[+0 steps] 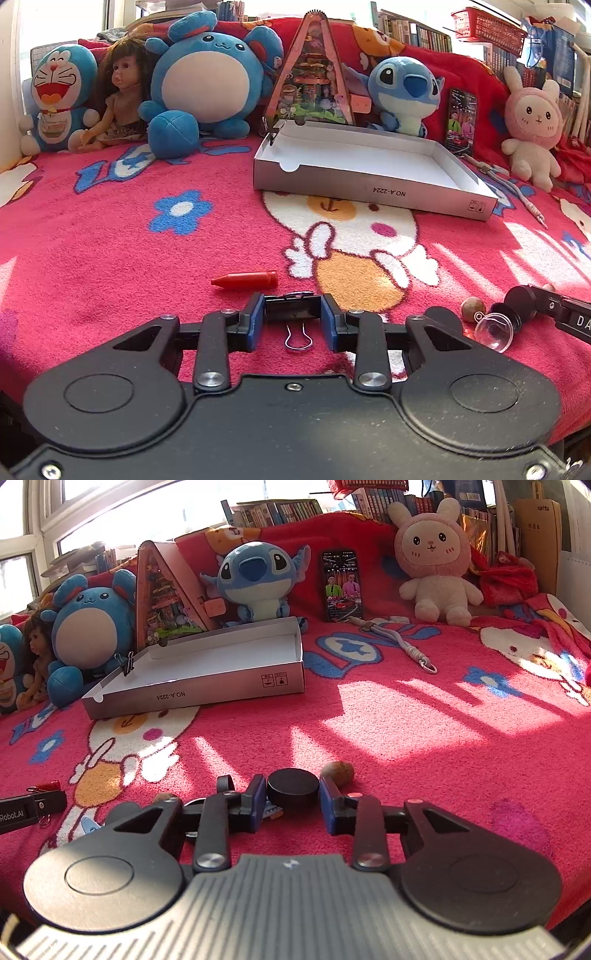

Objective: Organize rigid objects
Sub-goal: 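Carry the binder clip and black cap with both tools into the white box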

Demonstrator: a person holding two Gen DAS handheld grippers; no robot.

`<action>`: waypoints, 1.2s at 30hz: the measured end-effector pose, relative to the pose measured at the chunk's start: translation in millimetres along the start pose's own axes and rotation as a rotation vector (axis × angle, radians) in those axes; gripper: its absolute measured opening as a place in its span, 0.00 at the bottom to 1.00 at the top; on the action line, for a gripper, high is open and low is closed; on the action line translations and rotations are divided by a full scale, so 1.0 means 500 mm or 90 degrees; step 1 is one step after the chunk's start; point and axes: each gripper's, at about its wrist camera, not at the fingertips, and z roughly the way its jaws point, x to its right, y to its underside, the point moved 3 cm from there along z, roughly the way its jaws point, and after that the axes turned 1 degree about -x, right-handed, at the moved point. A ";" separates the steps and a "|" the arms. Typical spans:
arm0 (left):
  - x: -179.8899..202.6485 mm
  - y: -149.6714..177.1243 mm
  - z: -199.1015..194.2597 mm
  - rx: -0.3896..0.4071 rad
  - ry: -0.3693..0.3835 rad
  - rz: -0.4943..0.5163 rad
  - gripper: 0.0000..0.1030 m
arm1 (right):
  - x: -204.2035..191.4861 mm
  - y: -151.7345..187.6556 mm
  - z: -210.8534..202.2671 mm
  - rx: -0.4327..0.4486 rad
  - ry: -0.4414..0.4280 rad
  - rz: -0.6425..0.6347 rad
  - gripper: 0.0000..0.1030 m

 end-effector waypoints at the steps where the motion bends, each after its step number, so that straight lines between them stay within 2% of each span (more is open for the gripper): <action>1: 0.008 0.003 -0.004 0.003 0.005 0.008 0.30 | -0.005 0.000 -0.003 0.004 -0.001 -0.007 0.35; 9: 0.027 -0.020 -0.013 0.017 0.030 0.020 0.30 | -0.039 -0.012 -0.013 0.035 -0.017 -0.058 0.35; 12: 0.024 -0.047 -0.004 0.014 0.056 0.011 0.30 | -0.045 -0.022 -0.006 0.037 -0.022 -0.064 0.35; 16: 0.026 -0.086 0.008 0.029 0.064 0.028 0.30 | -0.052 -0.042 0.004 0.041 -0.038 -0.058 0.35; 21: 0.018 -0.142 0.032 0.016 0.090 0.007 0.30 | -0.059 -0.079 0.019 0.053 -0.055 -0.050 0.35; 24: 0.022 -0.172 0.046 0.021 0.089 0.020 0.30 | -0.060 -0.104 0.030 0.057 -0.064 -0.046 0.35; 36: 0.045 -0.310 0.143 -0.025 0.122 0.043 0.30 | -0.077 -0.233 0.131 0.006 -0.104 -0.074 0.35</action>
